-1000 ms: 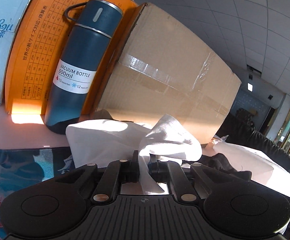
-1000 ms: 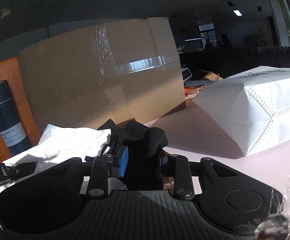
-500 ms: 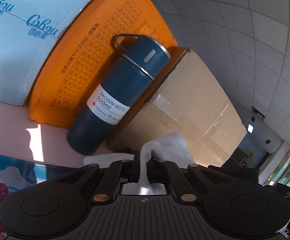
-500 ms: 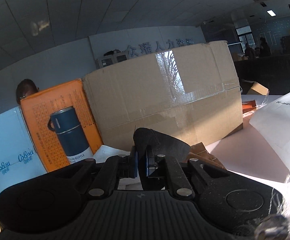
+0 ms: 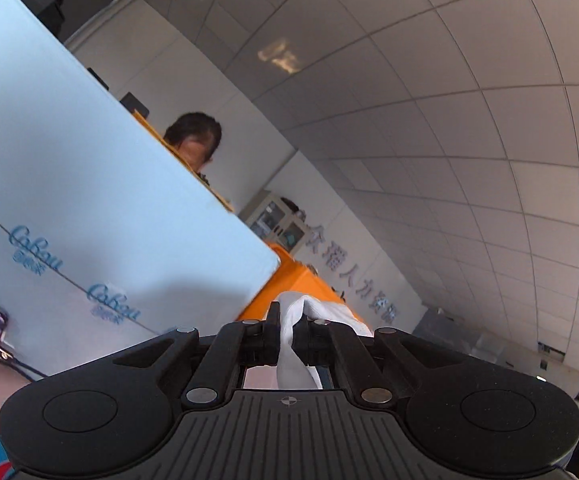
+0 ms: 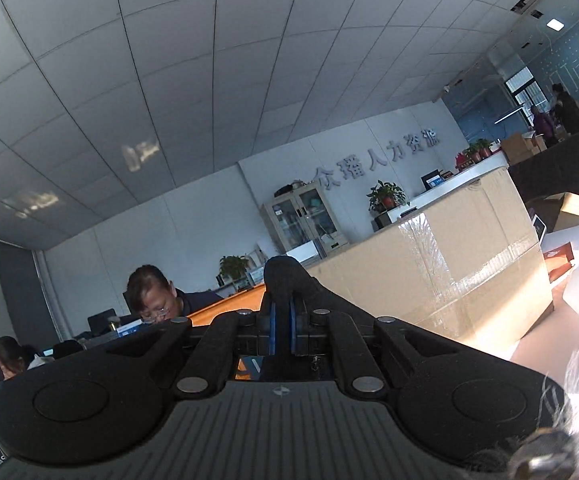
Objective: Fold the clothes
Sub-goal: 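Close the left gripper on the white T-shirt edge and lift it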
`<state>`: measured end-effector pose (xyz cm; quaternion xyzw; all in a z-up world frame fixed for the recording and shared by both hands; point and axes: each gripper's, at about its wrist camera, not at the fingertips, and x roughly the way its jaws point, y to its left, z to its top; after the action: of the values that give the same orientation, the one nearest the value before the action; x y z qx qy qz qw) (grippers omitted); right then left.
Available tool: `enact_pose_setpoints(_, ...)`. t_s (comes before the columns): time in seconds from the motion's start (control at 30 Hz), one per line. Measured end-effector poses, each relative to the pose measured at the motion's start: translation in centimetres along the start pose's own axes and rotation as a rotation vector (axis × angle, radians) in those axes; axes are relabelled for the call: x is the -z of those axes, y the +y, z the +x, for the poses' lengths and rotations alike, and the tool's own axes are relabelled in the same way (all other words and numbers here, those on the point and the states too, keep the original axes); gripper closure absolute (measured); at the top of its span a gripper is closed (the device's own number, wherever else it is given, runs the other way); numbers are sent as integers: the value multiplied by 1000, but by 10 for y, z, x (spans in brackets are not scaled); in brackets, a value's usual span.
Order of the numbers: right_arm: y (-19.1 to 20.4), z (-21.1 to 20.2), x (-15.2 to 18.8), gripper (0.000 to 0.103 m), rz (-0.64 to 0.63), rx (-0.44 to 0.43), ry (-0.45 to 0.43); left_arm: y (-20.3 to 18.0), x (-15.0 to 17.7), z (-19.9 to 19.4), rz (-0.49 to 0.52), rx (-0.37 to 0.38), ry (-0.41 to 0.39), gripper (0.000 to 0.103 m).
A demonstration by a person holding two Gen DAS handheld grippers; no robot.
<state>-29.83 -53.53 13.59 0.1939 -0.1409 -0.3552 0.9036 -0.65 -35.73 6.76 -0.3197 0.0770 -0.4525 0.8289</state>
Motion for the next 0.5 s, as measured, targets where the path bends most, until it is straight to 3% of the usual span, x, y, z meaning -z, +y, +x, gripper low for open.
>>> enact_pose_setpoints(0.13,1,-6,-7,97,18,-31,-7,11,-35,-27,52,-66,-78,101)
enact_pose_setpoints(0.3,13,2,3,97,111,-119,48,19,-74,-74,193,-157,-135,101)
enact_pose_setpoints(0.5,32,-23,27,97,189,-224,95,25,-102,-139,357,-145,-88,100)
